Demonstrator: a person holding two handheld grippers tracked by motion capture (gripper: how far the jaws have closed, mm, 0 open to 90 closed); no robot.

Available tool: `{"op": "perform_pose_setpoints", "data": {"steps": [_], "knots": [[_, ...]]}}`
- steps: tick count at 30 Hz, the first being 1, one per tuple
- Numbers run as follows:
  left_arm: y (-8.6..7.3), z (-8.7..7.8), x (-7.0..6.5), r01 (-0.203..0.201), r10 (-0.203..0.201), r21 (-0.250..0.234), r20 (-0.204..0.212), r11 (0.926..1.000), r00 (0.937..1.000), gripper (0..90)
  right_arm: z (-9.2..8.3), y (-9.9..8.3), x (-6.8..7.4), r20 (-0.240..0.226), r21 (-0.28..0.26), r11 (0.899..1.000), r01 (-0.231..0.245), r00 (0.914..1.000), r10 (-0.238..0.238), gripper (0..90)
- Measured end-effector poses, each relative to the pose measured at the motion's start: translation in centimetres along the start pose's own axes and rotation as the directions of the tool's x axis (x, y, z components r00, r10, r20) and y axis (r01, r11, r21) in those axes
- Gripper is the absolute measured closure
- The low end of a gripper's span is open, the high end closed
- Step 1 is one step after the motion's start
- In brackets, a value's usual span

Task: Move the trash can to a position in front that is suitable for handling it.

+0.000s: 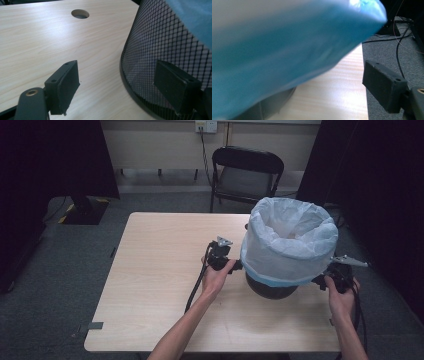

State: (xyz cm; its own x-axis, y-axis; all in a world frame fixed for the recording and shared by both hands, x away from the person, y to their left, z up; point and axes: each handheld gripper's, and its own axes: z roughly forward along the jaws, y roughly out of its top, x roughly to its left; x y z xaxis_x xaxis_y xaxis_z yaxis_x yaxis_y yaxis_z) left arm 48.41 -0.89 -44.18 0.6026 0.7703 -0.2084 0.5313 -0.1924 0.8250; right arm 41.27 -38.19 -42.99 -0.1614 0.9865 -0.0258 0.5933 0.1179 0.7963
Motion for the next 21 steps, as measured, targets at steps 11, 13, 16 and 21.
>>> {"op": "perform_pose_setpoints", "data": {"steps": [11, 13, 16, 21], "knots": [[0.7, 1.5, 0.8, 0.033, -0.033, -0.008, -0.012, 0.9994, 0.9994, 20.3, 1.3, 0.7, -0.7, 0.02, -0.024, 0.998, -0.056, 0.9982, 0.057, 21.5], [1.0, 1.6, 0.6, 0.034, -0.034, -0.02, -0.019, 0.9992, 0.9992, 20.3, 1.6, 0.9, -0.7, 0.028, -0.025, 0.998, -0.061, 0.9977, 0.062, 21.5], [1.2, 2.0, 0.5, 0.034, -0.034, -0.025, -0.022, 0.9991, 0.9992, 22.1, 2.0, 1.0, -0.9, 0.023, -0.045, 0.997, -0.062, 0.9977, 0.063, 21.4], [1.2, 1.8, 0.6, 0.04, -0.04, -0.024, 0.009, 0.9989, 0.9992, 26.3, 2.0, 0.9, -0.7, -0.037, -0.083, 0.995, -0.061, 0.9976, 0.058, 32.7]]}}
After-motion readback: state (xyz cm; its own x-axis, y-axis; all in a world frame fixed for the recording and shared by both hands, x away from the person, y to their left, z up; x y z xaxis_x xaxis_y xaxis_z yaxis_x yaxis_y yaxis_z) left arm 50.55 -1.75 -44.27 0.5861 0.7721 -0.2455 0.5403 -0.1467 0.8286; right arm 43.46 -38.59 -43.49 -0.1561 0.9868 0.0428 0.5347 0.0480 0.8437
